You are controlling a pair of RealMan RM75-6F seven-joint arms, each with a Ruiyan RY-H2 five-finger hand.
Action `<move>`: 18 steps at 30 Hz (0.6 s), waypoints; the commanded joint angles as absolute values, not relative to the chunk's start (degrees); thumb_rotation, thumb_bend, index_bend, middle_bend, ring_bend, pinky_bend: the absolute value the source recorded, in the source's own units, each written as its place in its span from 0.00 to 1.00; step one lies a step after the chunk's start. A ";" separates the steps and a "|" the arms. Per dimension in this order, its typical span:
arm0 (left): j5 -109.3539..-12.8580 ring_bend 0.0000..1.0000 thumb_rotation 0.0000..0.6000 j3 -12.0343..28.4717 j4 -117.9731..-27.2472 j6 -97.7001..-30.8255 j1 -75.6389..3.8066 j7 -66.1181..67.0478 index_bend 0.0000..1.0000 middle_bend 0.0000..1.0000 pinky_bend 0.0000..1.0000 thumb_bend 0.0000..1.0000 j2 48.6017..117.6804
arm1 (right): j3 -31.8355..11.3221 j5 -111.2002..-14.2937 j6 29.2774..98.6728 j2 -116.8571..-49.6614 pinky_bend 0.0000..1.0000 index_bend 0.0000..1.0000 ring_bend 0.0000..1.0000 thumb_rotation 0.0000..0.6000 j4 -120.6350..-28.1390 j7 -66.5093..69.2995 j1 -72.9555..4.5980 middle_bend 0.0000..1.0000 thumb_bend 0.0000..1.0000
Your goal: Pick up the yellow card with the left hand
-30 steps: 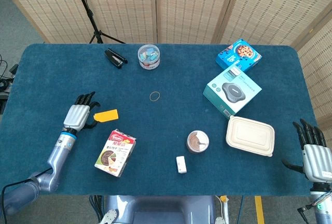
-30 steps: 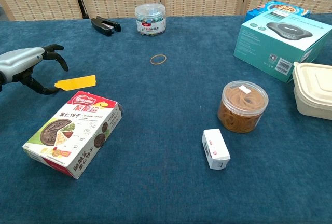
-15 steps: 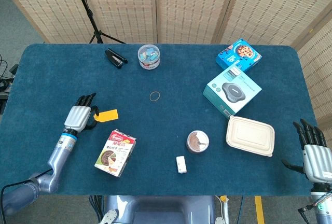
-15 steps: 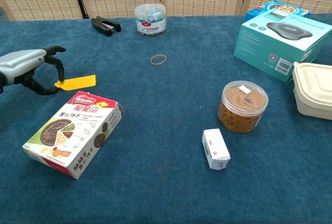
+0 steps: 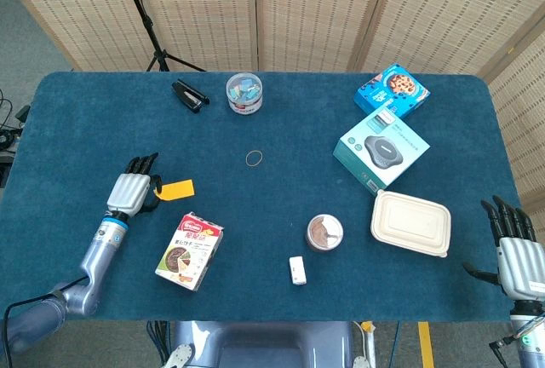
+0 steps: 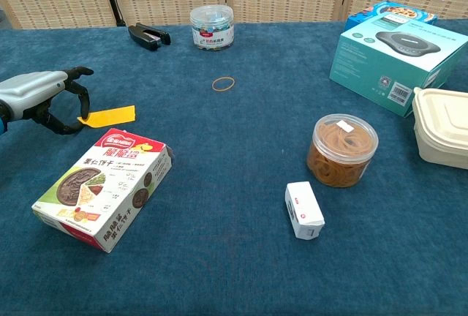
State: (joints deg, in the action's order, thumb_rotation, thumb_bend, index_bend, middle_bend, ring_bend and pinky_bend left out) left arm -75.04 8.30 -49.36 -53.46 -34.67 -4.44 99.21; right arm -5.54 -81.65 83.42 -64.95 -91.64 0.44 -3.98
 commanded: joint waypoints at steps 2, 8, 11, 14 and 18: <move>-74.97 0.00 1.00 8.25 -49.33 -53.29 -34.73 -4.40 0.58 0.00 0.00 0.41 99.28 | -5.54 -81.64 83.38 -64.93 0.00 0.00 0.00 1.00 -91.69 0.53 -4.01 0.00 0.00; -74.96 0.00 1.00 8.30 -49.40 -53.35 -34.79 -4.56 0.60 0.00 0.00 0.48 99.42 | -5.54 -81.58 83.34 -64.83 0.00 0.00 0.00 1.00 -91.66 0.80 -4.00 0.00 0.00; -74.93 0.00 1.00 8.32 -49.40 -53.45 -34.81 -4.31 0.61 0.00 0.00 0.50 99.44 | -5.56 -81.62 83.39 -64.80 0.00 0.00 0.00 1.00 -91.68 0.95 -3.99 0.00 0.00; -74.76 0.00 1.00 8.39 -49.43 -53.41 -34.81 -4.13 0.62 0.00 0.00 0.50 99.52 | -5.54 -81.63 83.38 -64.77 0.00 0.00 0.00 1.00 -91.67 1.08 -3.99 0.00 0.00; -74.85 0.00 1.00 8.53 -49.67 -53.82 -34.85 -4.31 0.63 0.00 0.00 0.50 99.52 | -5.52 -81.67 83.38 -64.72 0.00 0.00 0.00 1.00 -91.67 1.24 -3.98 0.00 0.00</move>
